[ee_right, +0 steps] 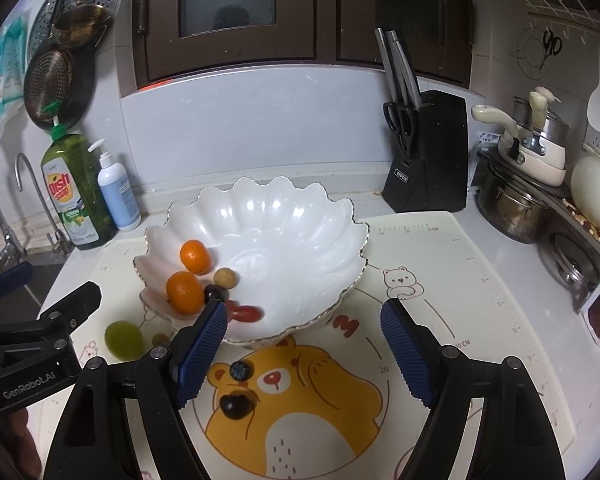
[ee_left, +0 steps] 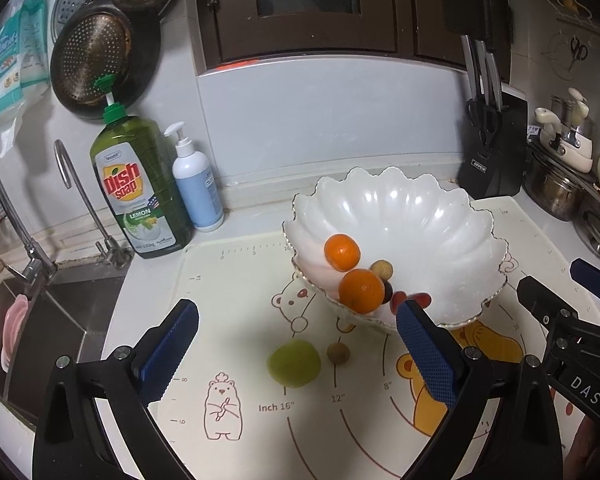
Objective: Organize fruits
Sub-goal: 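Move the left tool toward the green apple while the right tool approaches the dark plum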
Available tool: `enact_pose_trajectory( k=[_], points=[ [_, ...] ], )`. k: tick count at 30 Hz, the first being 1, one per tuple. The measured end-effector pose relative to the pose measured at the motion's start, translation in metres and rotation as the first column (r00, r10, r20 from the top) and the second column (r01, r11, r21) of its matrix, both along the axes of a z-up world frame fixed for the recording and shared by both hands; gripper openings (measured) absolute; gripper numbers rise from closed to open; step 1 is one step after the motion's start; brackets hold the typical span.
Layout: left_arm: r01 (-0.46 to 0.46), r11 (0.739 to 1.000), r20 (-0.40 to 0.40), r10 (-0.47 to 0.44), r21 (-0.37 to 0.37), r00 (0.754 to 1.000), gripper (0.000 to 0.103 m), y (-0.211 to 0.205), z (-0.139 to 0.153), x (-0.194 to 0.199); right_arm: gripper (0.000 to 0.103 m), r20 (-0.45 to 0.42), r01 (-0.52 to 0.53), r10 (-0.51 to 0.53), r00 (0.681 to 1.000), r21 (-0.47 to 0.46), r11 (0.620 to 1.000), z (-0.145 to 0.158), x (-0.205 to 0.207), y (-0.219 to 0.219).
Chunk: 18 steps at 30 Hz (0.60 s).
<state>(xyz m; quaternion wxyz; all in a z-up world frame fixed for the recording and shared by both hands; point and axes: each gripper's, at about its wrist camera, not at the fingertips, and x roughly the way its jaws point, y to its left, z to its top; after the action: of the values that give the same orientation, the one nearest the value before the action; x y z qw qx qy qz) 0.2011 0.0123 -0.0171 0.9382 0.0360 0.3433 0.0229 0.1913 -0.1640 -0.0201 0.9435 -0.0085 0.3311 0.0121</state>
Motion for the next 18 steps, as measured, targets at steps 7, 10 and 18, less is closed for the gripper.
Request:
enact_pose_trajectory(
  k=[7, 10, 18],
  points=[
    [-0.009, 1.0, -0.008, 0.009, 0.008, 1.0, 0.101, 0.008, -0.008, -0.007, 0.08, -0.008, -0.009, 0.009, 1.0, -0.003, 1.0, -0.007, -0.006, 0.007],
    [-0.005, 1.0, -0.019, 0.006, 0.008, 1.0, 0.101, 0.01, -0.015, -0.008, 0.08, -0.021, -0.003, 0.003, 1.0, 0.009, 1.0, -0.013, -0.007, 0.01],
    [0.033, 0.999, -0.034, -0.033, 0.012, 0.999, 0.101, 0.017, -0.037, -0.014, 0.08, -0.044, 0.022, -0.021, 0.999, 0.005, 1.0, -0.033, -0.013, 0.017]
  ],
)
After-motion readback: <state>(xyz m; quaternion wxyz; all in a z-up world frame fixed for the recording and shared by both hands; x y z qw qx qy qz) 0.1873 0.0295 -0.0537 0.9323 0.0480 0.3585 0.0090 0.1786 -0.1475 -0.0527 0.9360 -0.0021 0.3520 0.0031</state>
